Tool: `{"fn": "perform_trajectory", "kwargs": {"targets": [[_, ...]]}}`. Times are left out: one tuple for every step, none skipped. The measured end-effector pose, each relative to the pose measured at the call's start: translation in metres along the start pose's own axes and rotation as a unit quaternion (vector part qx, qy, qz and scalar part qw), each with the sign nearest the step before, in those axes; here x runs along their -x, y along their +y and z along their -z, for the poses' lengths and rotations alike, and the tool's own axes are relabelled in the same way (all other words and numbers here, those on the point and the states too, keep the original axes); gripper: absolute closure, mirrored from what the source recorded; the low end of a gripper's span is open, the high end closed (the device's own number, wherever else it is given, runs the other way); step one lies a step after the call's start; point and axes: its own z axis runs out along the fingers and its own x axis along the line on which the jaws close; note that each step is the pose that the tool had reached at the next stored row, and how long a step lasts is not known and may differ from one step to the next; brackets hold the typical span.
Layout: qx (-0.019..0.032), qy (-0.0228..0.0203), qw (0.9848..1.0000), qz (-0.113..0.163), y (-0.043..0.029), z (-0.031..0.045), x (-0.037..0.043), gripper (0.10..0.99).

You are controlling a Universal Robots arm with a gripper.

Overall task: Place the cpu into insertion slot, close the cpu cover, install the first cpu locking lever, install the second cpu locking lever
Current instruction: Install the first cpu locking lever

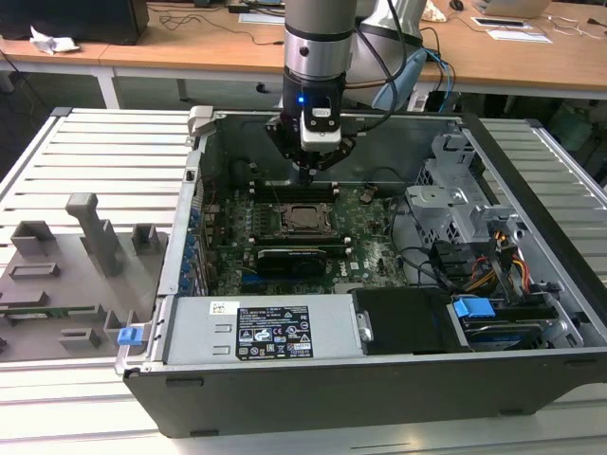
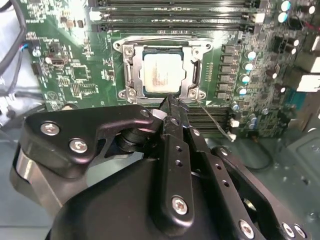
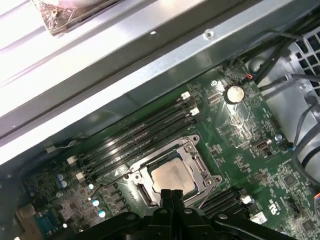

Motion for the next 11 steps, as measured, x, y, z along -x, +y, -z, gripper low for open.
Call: {"fn": "perform_trajectory", "kwargs": {"targets": [[0.0000, 0.0002, 1.0000, 0.006, 0.0000, 0.0000, 0.0000, 0.980], [0.0000, 0.0003, 0.9999, 0.010, 0.0000, 0.0000, 0.0000, 0.980], [0.0000, 0.0004, 0.9999, 0.014, 0.0000, 0.0000, 0.0000, 0.980], [-0.0001, 0.0005, 0.9998, 0.018, 0.0000, 0.0000, 0.0000, 0.980], [-0.0001, 0.0006, 0.9997, 0.024, 0.0000, 0.0000, 0.0000, 0.980], [-0.0001, 0.0007, 0.9996, 0.029, 0.0000, 0.0000, 0.0000, 0.980], [-0.0001, 0.0011, 0.9993, 0.038, 0.0000, -0.0001, 0.0000, 0.980], [-0.0002, 0.0013, 0.9990, 0.045, 0.0000, -0.0001, 0.0000, 0.980], [-0.0002, 0.0017, 0.9984, 0.056, 0.0000, -0.0001, 0.0000, 0.980], [-0.0003, 0.0020, 0.9979, 0.065, 0.0000, -0.0001, 0.0000, 0.980], [-0.0004, 0.0024, 0.9971, 0.077, 0.0000, -0.0001, 0.0000, 0.980]]}}
